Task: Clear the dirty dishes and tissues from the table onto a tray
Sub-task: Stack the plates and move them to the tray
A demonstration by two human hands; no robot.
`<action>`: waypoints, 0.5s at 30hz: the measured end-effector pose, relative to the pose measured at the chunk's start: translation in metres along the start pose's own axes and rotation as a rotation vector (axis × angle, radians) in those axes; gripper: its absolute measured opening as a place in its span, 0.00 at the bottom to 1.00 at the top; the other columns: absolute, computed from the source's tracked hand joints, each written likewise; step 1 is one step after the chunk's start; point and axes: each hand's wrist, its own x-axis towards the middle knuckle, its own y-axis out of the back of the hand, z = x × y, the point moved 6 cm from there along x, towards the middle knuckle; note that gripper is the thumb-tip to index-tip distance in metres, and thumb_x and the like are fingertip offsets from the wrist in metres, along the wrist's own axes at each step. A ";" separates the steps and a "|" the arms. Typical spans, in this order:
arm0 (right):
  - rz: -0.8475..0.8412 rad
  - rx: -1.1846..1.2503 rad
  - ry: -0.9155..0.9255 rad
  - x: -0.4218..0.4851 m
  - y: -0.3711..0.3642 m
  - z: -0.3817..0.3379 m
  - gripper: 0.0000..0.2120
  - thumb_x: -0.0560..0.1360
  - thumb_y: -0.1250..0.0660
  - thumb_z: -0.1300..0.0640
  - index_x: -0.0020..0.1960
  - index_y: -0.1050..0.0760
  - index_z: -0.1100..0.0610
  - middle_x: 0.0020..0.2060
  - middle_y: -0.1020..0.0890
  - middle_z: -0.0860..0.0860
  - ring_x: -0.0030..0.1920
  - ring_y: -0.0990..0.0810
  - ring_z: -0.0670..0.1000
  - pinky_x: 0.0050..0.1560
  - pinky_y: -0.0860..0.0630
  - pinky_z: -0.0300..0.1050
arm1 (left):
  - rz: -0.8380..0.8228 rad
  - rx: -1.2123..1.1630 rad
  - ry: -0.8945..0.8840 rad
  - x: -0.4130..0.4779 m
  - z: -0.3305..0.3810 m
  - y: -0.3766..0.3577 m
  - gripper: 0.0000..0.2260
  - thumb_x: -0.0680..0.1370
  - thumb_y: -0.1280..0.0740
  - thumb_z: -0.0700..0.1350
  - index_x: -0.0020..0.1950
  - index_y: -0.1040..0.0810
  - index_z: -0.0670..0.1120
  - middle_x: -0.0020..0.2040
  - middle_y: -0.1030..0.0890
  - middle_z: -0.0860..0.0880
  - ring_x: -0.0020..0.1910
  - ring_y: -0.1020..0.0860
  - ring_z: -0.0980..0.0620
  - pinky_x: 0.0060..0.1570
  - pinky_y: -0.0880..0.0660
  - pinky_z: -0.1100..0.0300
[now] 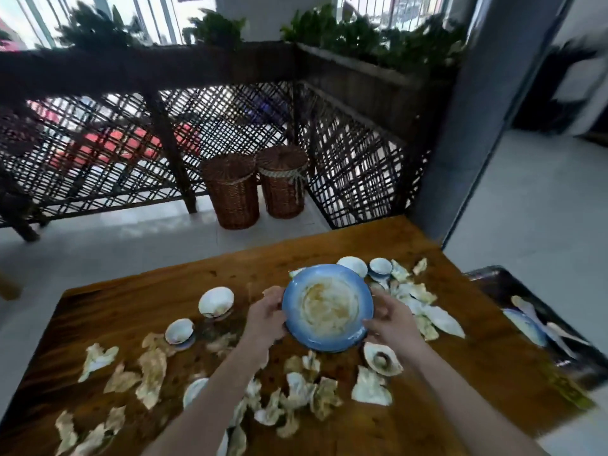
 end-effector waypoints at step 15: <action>0.229 0.060 0.019 -0.093 0.231 0.022 0.29 0.71 0.29 0.67 0.69 0.31 0.52 0.51 0.18 0.50 0.51 0.18 0.51 0.35 0.19 0.42 | -0.220 0.003 -0.005 -0.045 0.040 -0.248 0.12 0.76 0.39 0.25 0.54 0.23 0.38 0.41 0.20 0.43 0.38 0.20 0.49 0.37 0.22 0.56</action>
